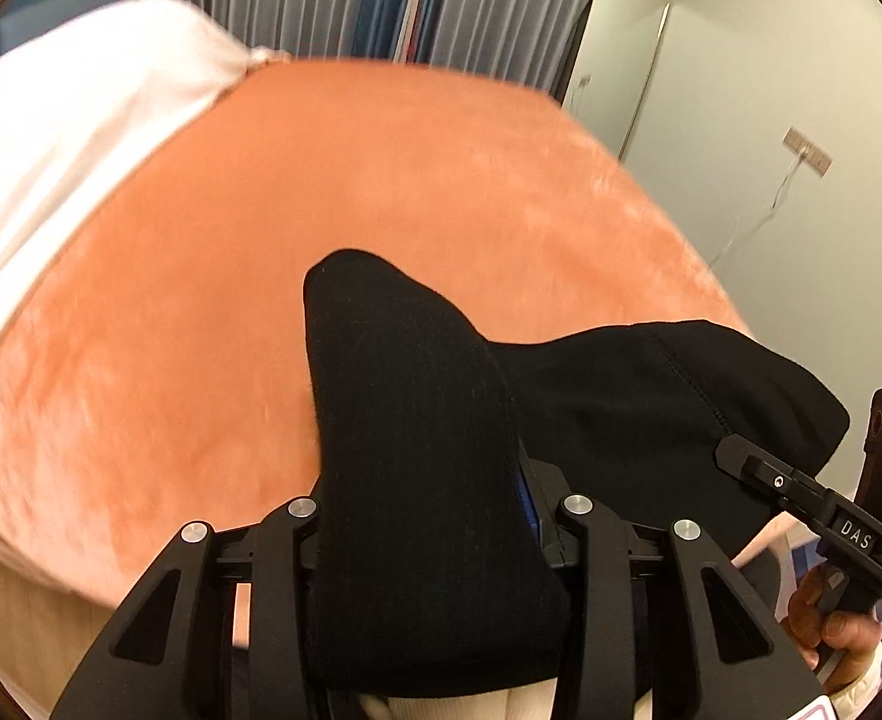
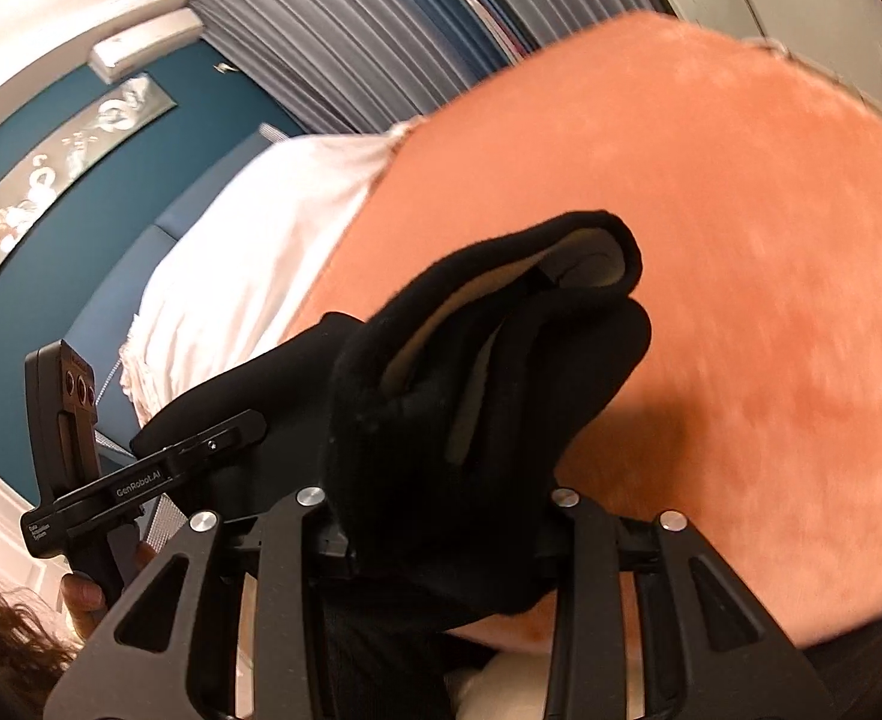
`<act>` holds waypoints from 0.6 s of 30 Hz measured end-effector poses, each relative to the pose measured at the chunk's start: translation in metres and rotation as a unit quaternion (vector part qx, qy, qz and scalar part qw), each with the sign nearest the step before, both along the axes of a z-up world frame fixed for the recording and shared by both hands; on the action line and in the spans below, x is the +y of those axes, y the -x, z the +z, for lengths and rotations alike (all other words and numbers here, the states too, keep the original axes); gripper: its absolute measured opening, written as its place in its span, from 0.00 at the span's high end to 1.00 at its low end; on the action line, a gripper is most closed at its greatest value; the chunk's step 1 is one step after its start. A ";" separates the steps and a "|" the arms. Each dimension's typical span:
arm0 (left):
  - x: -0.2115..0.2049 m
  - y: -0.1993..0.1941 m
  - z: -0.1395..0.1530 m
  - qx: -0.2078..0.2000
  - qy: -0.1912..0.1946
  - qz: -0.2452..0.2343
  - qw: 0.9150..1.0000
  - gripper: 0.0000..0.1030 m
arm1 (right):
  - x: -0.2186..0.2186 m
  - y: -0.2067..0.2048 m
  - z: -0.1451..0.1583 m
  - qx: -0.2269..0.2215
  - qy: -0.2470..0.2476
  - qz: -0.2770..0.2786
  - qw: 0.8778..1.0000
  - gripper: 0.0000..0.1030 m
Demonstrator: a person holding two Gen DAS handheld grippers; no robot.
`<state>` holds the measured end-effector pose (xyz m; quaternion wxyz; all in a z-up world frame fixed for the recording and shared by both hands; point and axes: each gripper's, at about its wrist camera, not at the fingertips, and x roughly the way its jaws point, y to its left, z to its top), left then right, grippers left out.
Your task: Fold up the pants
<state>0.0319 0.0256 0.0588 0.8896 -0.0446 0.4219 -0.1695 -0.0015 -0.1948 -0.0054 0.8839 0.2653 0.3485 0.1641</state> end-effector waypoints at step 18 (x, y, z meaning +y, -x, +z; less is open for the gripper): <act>-0.028 -0.188 0.112 -0.187 0.039 0.024 0.981 0.65 | -0.053 -0.210 0.108 -0.202 0.001 -0.024 0.979 0.68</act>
